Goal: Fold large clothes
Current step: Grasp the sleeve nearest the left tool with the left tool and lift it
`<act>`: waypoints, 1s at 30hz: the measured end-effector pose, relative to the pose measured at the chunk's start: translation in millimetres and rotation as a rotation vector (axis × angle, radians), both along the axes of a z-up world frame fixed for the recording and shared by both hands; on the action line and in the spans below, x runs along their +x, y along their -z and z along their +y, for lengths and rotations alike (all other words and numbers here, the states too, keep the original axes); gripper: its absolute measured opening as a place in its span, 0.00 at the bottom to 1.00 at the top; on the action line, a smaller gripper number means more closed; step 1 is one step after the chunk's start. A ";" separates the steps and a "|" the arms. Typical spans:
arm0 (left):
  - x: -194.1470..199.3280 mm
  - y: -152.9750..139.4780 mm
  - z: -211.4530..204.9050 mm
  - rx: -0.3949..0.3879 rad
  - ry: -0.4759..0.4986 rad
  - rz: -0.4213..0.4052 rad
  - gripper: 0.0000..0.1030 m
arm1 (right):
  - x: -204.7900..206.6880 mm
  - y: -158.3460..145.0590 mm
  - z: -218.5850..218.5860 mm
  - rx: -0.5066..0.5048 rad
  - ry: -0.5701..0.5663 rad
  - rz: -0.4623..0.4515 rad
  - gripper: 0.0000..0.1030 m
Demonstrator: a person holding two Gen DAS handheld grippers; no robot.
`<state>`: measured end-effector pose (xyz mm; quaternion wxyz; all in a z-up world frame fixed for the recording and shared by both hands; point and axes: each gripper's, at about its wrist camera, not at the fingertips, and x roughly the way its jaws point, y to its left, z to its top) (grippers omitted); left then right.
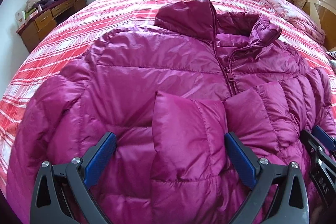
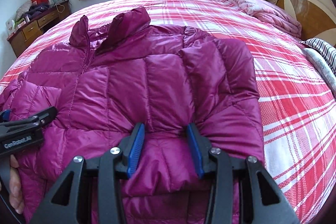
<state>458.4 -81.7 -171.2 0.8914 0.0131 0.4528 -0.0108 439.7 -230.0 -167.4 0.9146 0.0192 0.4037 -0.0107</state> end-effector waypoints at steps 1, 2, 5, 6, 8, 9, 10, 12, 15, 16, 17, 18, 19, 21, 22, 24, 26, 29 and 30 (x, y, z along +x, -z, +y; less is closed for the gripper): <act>-3.5 -5.8 4.8 -0.006 -0.002 -0.005 0.99 | -0.7 0.1 -2.2 0.016 -0.001 -0.003 0.44; -11.0 -17.6 16.6 -0.023 -0.007 -0.027 0.99 | -0.9 -0.1 -3.3 0.025 -0.001 -0.005 0.44; -30.6 -43.7 46.1 -0.041 -0.015 -0.077 0.99 | -1.1 -0.8 -2.9 0.028 -0.010 -0.008 0.48; -42.7 -54.9 63.4 -0.013 -0.022 -0.112 0.99 | -1.5 -1.4 -1.7 0.027 -0.018 -0.009 0.54; -58.0 -63.9 87.4 0.048 -0.045 -0.141 0.99 | -4.7 -4.5 -0.3 0.043 -0.051 -0.019 0.69; -72.0 -67.2 109.5 0.094 -0.063 -0.159 0.99 | -9.0 -8.1 0.6 0.048 -0.068 -0.033 0.75; -80.1 -66.8 121.4 0.114 -0.073 -0.165 0.99 | -16.1 -13.5 1.6 0.040 -0.074 -0.057 0.76; -104.2 -61.7 162.1 0.176 -0.121 -0.165 0.99 | -35.2 -27.3 5.4 0.003 -0.068 -0.112 0.76; -138.3 -48.0 214.9 0.219 -0.201 -0.141 0.99 | -61.0 -41.6 12.8 0.028 -0.111 -0.155 0.79; -151.5 -43.2 231.0 0.214 -0.223 -0.132 0.99 | -71.6 -44.6 19.0 0.033 -0.142 -0.161 0.79; -159.3 -39.5 238.0 0.206 -0.230 -0.127 0.99 | -78.8 -45.6 24.8 0.025 -0.164 -0.164 0.79; -172.1 -34.5 248.8 0.189 -0.238 -0.118 0.99 | -85.9 -46.2 31.3 0.008 -0.181 -0.164 0.79; -183.4 -29.2 256.8 0.167 -0.236 -0.106 0.99 | -96.5 -46.4 39.6 -0.021 -0.206 -0.173 0.79; -196.6 -17.7 265.9 0.131 -0.225 -0.082 0.99 | -111.3 -45.6 50.4 -0.045 -0.240 -0.184 0.80; -199.8 -12.2 265.9 0.126 -0.227 -0.073 0.99 | -117.8 -44.9 53.6 -0.047 -0.251 -0.188 0.80; -208.3 0.3 270.6 0.130 -0.244 -0.050 0.99 | -130.9 -42.9 59.8 -0.036 -0.273 -0.202 0.80; -213.0 6.0 274.4 0.094 -0.254 -0.047 0.94 | -139.0 -41.1 62.9 -0.024 -0.278 -0.217 0.80; -214.8 3.5 268.7 0.018 -0.219 -0.056 0.51 | -145.4 -38.4 63.4 -0.028 -0.270 -0.242 0.80; -216.2 -0.6 263.5 0.036 -0.203 -0.073 0.41 | -145.9 -37.9 62.2 -0.029 -0.263 -0.244 0.80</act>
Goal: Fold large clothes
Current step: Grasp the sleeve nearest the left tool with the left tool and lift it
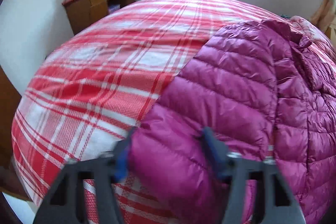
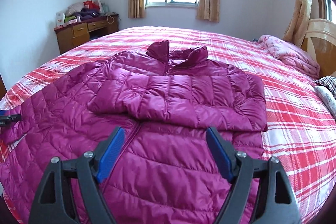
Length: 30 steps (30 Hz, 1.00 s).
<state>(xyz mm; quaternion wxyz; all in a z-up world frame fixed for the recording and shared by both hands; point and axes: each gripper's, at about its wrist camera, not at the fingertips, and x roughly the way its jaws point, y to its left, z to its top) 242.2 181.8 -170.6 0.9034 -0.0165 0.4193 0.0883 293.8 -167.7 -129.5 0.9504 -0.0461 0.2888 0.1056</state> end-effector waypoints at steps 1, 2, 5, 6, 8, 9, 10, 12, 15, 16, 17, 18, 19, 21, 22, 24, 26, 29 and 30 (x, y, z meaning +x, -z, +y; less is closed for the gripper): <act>0.0 -3.8 -3.7 0.008 0.018 -0.005 0.22 | 1.0 1.1 -2.1 0.007 0.008 0.003 0.80; -0.2 -7.4 -4.6 0.002 0.027 -0.008 0.20 | 1.2 1.1 -4.4 0.015 0.016 0.003 0.80; 0.3 -20.3 -1.3 0.046 0.012 -0.037 0.17 | 1.6 2.0 -12.0 0.041 0.040 0.010 0.80; 0.8 -26.8 2.6 0.083 -0.006 -0.051 0.16 | 1.5 2.2 -14.4 0.046 0.050 0.009 0.80; 1.8 -36.1 11.7 0.095 -0.025 -0.067 0.15 | 1.9 2.8 -18.1 0.054 0.062 0.011 0.80; 5.1 -43.3 18.5 0.098 -0.038 -0.074 0.15 | 2.9 3.3 -19.5 0.058 0.066 0.015 0.80; 8.8 -48.7 23.0 0.109 -0.048 -0.079 0.15 | 3.5 4.0 -21.1 0.061 0.069 0.018 0.80; 20.0 -65.6 29.0 0.146 -0.061 -0.100 0.15 | 5.2 5.5 -23.0 0.065 0.073 0.025 0.80; 34.5 -92.8 31.5 0.174 -0.068 -0.129 0.14 | 6.3 7.2 -25.0 0.057 0.077 0.031 0.80; 38.9 -106.1 29.6 0.182 -0.062 -0.146 0.13 | 6.2 6.7 -26.1 0.060 0.078 0.030 0.80; 42.2 -118.0 26.9 0.188 -0.053 -0.163 0.13 | 5.7 6.3 -27.5 0.062 0.078 0.029 0.80; 42.0 -129.2 24.1 0.192 -0.040 -0.180 0.13 | 5.0 5.7 -28.5 0.065 0.079 0.026 0.80; 43.2 -139.1 19.4 0.199 -0.026 -0.198 0.13 | 4.6 4.7 -29.6 0.066 0.081 0.022 0.80; 45.9 -159.7 0.3 0.232 0.018 -0.234 0.13 | 4.4 3.2 -31.7 0.065 0.082 0.018 0.80; 46.7 -165.6 -8.4 0.245 0.036 -0.245 0.13 | 4.2 2.8 -32.9 0.066 0.085 0.017 0.80; 50.0 -177.5 -30.5 0.267 0.085 -0.264 0.13 | 4.7 2.4 -35.5 0.073 0.089 0.020 0.80; 53.3 -184.4 -51.4 0.272 0.130 -0.277 0.13 | 5.2 1.3 -39.7 0.077 0.096 0.020 0.80; 57.4 -193.3 -84.7 0.271 0.201 -0.291 0.12 | 6.0 -1.1 -46.8 0.085 0.109 0.019 0.80; 58.4 -194.9 -97.3 0.267 0.230 -0.293 0.12 | 6.1 -1.7 -49.2 0.089 0.113 0.019 0.80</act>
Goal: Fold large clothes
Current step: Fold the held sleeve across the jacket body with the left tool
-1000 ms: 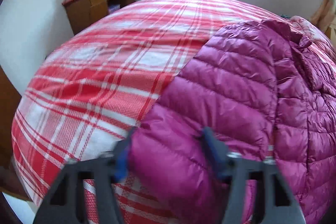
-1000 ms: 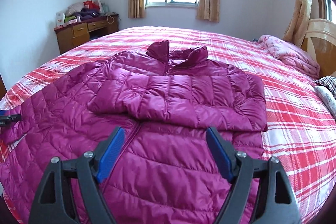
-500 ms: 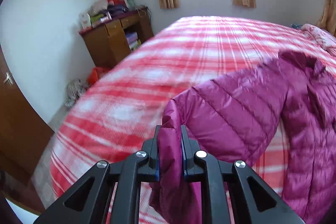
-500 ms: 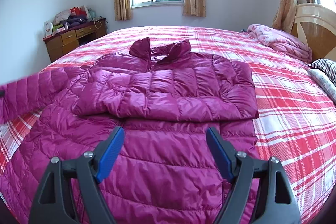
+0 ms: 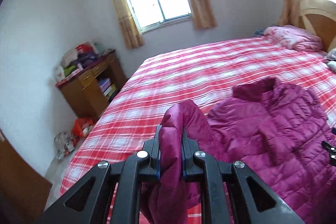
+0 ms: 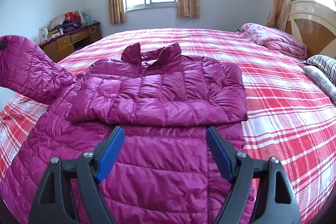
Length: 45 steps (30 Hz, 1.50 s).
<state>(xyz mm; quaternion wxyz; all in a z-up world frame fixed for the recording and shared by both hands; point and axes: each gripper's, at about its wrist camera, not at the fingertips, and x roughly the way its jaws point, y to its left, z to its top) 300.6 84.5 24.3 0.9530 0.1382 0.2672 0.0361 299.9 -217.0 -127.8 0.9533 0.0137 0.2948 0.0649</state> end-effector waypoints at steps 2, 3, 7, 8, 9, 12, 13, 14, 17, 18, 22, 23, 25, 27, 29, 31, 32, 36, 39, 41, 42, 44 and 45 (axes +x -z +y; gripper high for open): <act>2.3 -2.0 -22.9 0.006 0.049 0.006 0.12 | 0.7 -1.1 -5.7 0.006 0.011 0.001 0.80; 3.8 -3.4 -34.0 0.012 0.070 0.006 0.12 | 1.3 -1.3 -8.6 0.010 0.016 0.003 0.80; 11.0 -5.2 -72.8 0.030 0.145 0.013 0.12 | 4.3 -0.1 -20.1 0.024 0.041 0.016 0.80; 11.0 -6.0 -85.7 0.039 0.171 0.013 0.12 | 4.6 0.7 -22.4 0.028 0.046 0.019 0.80; 11.7 -4.9 -92.5 0.044 0.187 0.015 0.12 | 5.6 1.5 -25.5 0.033 0.054 0.024 0.80; 15.7 0.2 -122.0 0.070 0.244 0.034 0.12 | 8.1 3.3 -34.1 0.052 0.073 0.037 0.80; 19.9 2.9 -132.5 0.079 0.259 0.045 0.12 | 8.9 4.1 -36.2 0.058 0.078 0.041 0.80; 22.7 6.3 -141.0 0.086 0.271 0.057 0.12 | 9.3 4.6 -37.8 0.062 0.082 0.044 0.80; 32.7 23.3 -169.4 0.101 0.307 0.100 0.12 | 10.7 7.7 -41.6 0.069 0.088 0.056 0.80; 35.7 30.2 -178.6 0.099 0.317 0.114 0.12 | 11.3 8.9 -42.3 0.070 0.090 0.060 0.80; 44.2 54.1 -202.7 0.124 0.319 0.109 0.12 | 13.1 13.2 -44.3 0.077 0.090 0.075 0.80; 49.7 62.1 -208.7 0.102 0.322 0.125 0.12 | 13.2 14.6 -44.6 0.077 0.089 0.079 0.80; 56.6 71.8 -216.2 0.077 0.315 0.138 0.12 | 14.4 17.4 -44.8 0.078 0.091 0.088 0.80; 65.5 83.0 -225.0 0.046 0.301 0.142 0.13 | 15.6 20.4 -44.7 0.079 0.093 0.097 0.80; 72.0 90.1 -229.4 0.010 0.282 0.145 0.16 | 16.0 22.8 -44.3 0.078 0.093 0.104 0.80; 78.4 97.0 -234.2 -0.047 0.281 0.160 0.18 | 16.9 25.2 -44.2 0.076 0.093 0.111 0.80; 79.4 99.9 -237.6 -0.062 0.282 0.166 0.24 | 17.2 26.1 -43.9 0.075 0.093 0.114 0.80; 68.8 100.2 -250.4 -0.086 0.322 0.132 0.55 | 18.4 29.3 -43.8 0.077 0.089 0.127 0.80; 53.3 89.9 -246.8 -0.092 0.341 0.047 0.80 | 18.6 30.6 -45.8 0.089 0.087 0.133 0.80; 48.9 85.0 -235.8 -0.090 0.333 0.011 0.83 | 18.6 30.8 -47.0 0.098 0.086 0.134 0.80; 49.0 84.0 -227.9 -0.090 0.321 0.007 0.83 | 17.7 29.8 -48.0 0.104 0.085 0.129 0.80; 53.5 86.1 -207.7 -0.088 0.275 0.007 0.83 | 14.2 25.0 -49.7 0.114 0.088 0.111 0.80; 58.6 91.1 -192.4 -0.085 0.239 0.014 0.83 | 12.5 20.0 -49.9 0.121 0.087 0.104 0.80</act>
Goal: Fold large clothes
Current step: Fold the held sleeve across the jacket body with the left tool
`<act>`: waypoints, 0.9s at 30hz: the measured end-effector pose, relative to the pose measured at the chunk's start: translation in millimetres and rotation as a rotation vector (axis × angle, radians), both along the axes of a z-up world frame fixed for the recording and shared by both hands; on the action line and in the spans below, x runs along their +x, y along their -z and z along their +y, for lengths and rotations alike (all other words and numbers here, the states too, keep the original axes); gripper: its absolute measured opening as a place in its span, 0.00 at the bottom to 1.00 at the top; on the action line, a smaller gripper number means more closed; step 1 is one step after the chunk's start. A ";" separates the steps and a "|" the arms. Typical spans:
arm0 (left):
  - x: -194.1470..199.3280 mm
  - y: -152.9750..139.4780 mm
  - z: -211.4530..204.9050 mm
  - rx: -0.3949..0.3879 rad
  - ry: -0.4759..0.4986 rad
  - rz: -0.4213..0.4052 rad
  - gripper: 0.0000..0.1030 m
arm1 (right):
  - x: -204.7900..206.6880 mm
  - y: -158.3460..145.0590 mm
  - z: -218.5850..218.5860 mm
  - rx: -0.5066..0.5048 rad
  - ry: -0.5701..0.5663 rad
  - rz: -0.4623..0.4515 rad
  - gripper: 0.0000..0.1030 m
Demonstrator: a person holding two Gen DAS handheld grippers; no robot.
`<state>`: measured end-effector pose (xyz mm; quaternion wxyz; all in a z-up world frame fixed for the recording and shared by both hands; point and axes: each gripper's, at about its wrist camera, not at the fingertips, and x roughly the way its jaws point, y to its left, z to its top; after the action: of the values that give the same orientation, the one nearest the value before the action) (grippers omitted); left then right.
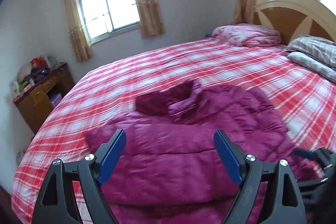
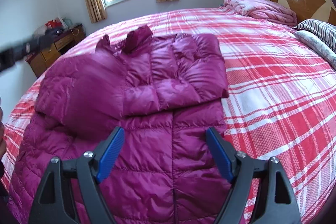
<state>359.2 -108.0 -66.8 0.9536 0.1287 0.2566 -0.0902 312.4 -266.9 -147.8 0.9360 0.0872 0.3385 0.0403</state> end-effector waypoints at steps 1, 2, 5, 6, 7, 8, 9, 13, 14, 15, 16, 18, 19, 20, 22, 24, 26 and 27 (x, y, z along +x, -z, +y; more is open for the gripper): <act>4.7 5.2 11.8 0.005 -0.029 0.011 0.83 | -1.3 -6.6 -0.2 0.021 -0.006 -0.010 0.80; 13.6 15.5 30.3 0.016 -0.082 0.039 0.83 | -1.4 -11.9 0.1 0.045 -0.017 -0.017 0.80; 31.9 39.4 65.9 0.011 -0.178 0.119 0.83 | 5.8 -28.6 5.5 0.125 -0.074 -0.023 0.80; 38.7 50.3 81.9 0.003 -0.228 0.151 0.83 | 11.8 -32.9 9.0 0.148 -0.089 -0.021 0.80; 41.1 56.0 89.0 -0.002 -0.253 0.166 0.83 | 18.0 -33.8 12.3 0.167 -0.102 -0.012 0.80; 44.3 64.4 101.4 -0.022 -0.284 0.192 0.83 | 27.6 -32.2 17.6 0.191 -0.126 0.012 0.80; 44.8 69.7 108.1 -0.042 -0.295 0.207 0.83 | 38.6 -28.1 24.0 0.207 -0.151 0.045 0.76; 39.2 77.5 128.6 -0.114 -0.313 0.233 0.83 | 69.7 0.7 40.9 0.203 -0.202 0.193 0.28; 34.6 77.2 132.7 -0.119 -0.313 0.230 0.83 | 67.5 2.2 41.2 0.199 -0.199 0.188 0.25; 32.0 74.0 136.8 -0.123 -0.314 0.224 0.83 | 62.4 1.1 41.5 0.188 -0.198 0.176 0.22; 30.5 72.8 139.2 -0.124 -0.316 0.220 0.83 | 56.0 -1.4 41.6 0.170 -0.194 0.164 0.20; 29.5 66.7 144.4 -0.123 -0.332 0.208 0.83 | 45.4 -3.4 40.8 0.139 -0.178 0.146 0.18; 31.8 63.9 146.6 -0.119 -0.341 0.206 0.83 | 41.9 -2.6 40.9 0.122 -0.173 0.145 0.18; 32.4 60.3 147.6 -0.116 -0.352 0.201 0.83 | 40.2 -1.7 40.8 0.109 -0.169 0.146 0.18; 34.7 52.4 145.8 -0.127 -0.353 0.196 0.83 | 39.0 -1.8 42.2 0.085 -0.157 0.148 0.23; 38.2 44.3 140.7 -0.145 -0.333 0.193 0.83 | 35.9 -9.4 40.6 0.063 -0.119 0.132 0.35; 41.0 36.9 133.9 -0.161 -0.305 0.186 0.83 | 28.0 -29.3 39.3 0.013 -0.055 0.068 0.40; 45.0 33.0 129.9 -0.179 -0.286 0.185 0.83 | 24.6 -39.8 40.5 -0.005 -0.033 0.029 0.44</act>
<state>404.2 21.9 -99.7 0.9367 -0.0030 0.3498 0.0122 337.1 -226.4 -108.0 0.9305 0.0797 0.3534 0.0535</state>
